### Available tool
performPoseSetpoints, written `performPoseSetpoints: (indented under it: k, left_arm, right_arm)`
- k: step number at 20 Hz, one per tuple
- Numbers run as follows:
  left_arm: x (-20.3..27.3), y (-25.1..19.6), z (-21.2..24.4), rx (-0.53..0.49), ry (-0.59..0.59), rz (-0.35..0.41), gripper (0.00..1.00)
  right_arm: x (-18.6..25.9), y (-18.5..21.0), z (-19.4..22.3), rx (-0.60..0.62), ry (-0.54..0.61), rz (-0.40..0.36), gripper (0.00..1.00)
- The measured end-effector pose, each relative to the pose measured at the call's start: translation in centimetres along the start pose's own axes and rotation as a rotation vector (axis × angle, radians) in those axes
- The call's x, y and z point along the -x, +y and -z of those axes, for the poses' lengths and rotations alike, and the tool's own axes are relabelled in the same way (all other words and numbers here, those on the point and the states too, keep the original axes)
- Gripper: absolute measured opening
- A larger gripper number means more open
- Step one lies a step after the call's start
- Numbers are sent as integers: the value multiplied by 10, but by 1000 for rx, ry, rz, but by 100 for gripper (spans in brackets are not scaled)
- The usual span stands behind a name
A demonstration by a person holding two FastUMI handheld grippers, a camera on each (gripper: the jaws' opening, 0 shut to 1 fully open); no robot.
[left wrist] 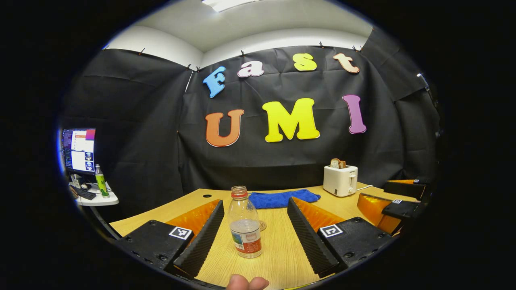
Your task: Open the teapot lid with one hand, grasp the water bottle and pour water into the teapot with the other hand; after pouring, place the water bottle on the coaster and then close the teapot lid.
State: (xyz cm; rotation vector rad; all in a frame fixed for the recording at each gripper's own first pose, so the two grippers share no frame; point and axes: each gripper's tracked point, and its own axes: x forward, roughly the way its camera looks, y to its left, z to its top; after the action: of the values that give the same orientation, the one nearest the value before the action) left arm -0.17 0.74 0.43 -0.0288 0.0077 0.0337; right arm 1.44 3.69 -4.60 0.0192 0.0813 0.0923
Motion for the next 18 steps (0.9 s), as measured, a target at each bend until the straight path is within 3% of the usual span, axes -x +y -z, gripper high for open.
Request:
performPoseSetpoints:
  k: [18]
  left_arm:
    - [-9,33,7,2,31,-56,99]
  right_arm:
    - [-69,35,77,46,138,-68,97]
